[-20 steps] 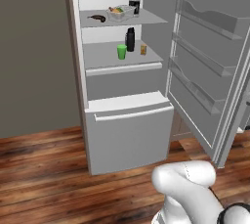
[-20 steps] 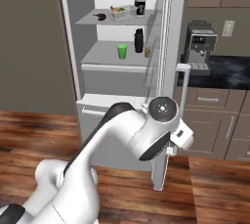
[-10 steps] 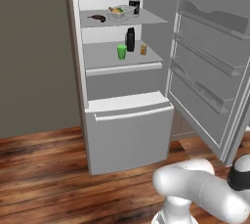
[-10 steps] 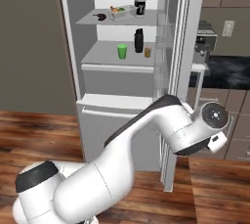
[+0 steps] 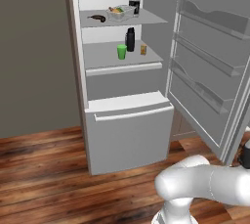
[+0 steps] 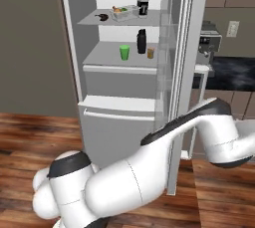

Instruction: Place the tupperware on the top shelf of the fridge. Make space for the tupperware among the existing items by rearranging them on the shelves if needed. Close the fridge door when finished.

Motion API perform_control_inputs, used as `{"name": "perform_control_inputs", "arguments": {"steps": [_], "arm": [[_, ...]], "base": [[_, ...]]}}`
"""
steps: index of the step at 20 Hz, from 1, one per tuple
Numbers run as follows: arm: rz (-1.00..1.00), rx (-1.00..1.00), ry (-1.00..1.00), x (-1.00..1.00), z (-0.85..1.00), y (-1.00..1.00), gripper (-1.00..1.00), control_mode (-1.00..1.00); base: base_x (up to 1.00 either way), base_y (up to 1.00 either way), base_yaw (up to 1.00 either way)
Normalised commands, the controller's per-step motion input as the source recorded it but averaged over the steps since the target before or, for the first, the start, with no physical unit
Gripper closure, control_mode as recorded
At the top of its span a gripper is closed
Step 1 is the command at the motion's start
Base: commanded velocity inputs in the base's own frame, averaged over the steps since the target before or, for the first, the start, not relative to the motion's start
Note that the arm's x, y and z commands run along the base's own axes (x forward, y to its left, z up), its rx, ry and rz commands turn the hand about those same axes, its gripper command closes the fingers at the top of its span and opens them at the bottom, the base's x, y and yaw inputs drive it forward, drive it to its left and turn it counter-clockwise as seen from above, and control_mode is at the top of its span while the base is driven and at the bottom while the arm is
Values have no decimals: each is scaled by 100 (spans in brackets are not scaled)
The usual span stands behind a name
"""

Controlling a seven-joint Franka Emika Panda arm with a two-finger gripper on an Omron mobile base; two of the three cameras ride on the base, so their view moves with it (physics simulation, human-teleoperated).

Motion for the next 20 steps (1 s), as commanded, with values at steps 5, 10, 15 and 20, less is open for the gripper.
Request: {"name": "perform_control_inputs", "arguments": {"steps": [5, 10, 15, 20], "arm": [[5, 15, -15, 4, -10, -6, -100, -100], [3, 16, 0, 51, -30, 0, -100, -100], [6, 22, 0, 48, -17, 0, -100, -100], [6, 26, 0, 52, -9, 0, -100, -100]], "base": [[0, 0, 0], [0, 0, 0], [0, 0, 0], [0, 0, 0]]}}
